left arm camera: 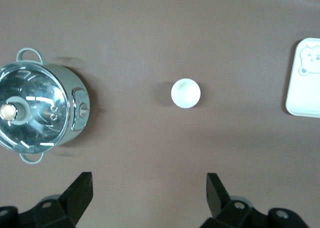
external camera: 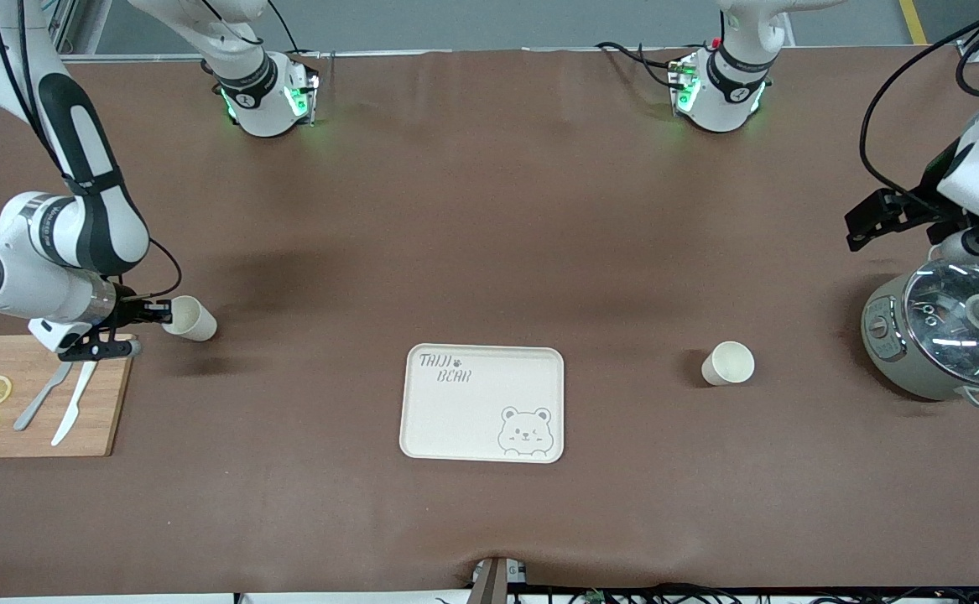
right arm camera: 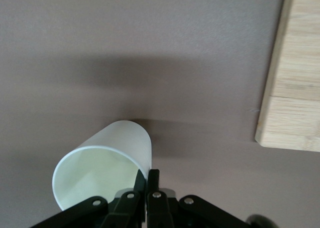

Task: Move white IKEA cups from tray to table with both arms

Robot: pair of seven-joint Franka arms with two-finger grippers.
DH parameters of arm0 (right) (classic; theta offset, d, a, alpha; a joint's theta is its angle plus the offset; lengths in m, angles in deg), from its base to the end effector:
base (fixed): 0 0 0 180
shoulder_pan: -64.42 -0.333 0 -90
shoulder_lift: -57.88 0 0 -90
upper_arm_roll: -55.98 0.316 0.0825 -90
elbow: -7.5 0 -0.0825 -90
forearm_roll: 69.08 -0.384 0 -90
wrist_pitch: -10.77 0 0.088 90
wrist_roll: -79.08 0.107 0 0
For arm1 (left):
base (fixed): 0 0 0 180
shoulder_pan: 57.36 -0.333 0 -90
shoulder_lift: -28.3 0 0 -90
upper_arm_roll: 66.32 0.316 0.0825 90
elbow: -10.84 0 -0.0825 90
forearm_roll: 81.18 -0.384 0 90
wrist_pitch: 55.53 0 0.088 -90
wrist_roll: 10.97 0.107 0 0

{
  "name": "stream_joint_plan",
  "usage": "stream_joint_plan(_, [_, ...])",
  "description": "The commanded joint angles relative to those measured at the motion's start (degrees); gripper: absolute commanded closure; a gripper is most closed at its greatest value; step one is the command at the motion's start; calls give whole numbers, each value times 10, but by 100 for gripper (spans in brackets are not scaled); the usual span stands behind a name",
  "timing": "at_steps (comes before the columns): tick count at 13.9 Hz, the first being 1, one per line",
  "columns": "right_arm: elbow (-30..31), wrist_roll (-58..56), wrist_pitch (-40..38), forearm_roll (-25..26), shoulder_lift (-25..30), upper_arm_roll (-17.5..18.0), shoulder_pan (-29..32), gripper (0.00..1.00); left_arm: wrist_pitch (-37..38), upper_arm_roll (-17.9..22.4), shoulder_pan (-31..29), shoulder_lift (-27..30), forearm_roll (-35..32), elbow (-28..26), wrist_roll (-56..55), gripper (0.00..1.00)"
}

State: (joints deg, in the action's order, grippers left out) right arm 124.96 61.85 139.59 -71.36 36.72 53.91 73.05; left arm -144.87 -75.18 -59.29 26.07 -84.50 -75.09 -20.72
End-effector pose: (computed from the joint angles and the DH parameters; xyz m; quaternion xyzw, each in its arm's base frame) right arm 0.5655 -0.1055 0.2440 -0.9954 -0.0437 0.0808 0.0281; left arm 0.5628 -0.0602 0.6356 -0.9993 -0.0253 -0.0142 0.0242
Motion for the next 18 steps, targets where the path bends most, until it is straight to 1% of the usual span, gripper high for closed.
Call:
stream_joint_plan(1, [8,-1,3,8,0,8,5,100,18,38,24,28,32,-9,17,0])
stream_joint_plan(2, [5,-1,3,8,-5,9,6,61,18,38,21,27,35,-9,17,0])
stream_joint_plan(3, [4,0,3,7,-8,9,9,1,18,38,15,26,34,-12,18,0])
stream_joint_plan(6, [-9,-3,-7,5,-8,9,5,0,17,36,14,28,33,-19,19,0])
stream_joint_plan(7, [-25,-5,-8,5,-6,10,7,0,16,33,16,30,32,-20,18,0])
stream_joint_plan(8, [-50,-6,-24,3,-3,11,7,0,11,32,17,34,29,-27,17,0])
stream_joint_plan(9, [-92,-7,-69,1,-3,13,4,0,5,30,16,36,28,-34,17,0])
stream_joint_plan(11, [-228,-6,-204,0,-14,16,-14,0,-18,28,13,51,29,-59,17,0])
stream_joint_plan(12, [-284,-4,-251,-1,-26,15,-29,0,-18,29,13,57,29,-65,18,0])
stream_joint_plan(13, [-326,-3,-275,0,-29,15,-33,0,-21,29,13,66,30,-78,17,0])
stream_joint_plan(14, [-351,-5,-279,0,-29,16,-34,0,-42,29,12,78,30,-96,17,0])
stream_joint_plan(16, [-384,-4,-290,-1,-24,17,-38,0,-61,30,13,101,30,-126,17,0])
stream_joint_plan(17, [-391,0,-309,-2,-14,22,-40,0,-68,29,14,112,30,-135,17,0])
stream_joint_plan(18, [-391,24,-332,-3,13,23,-47,0,-68,29,13,112,31,-135,14,0])
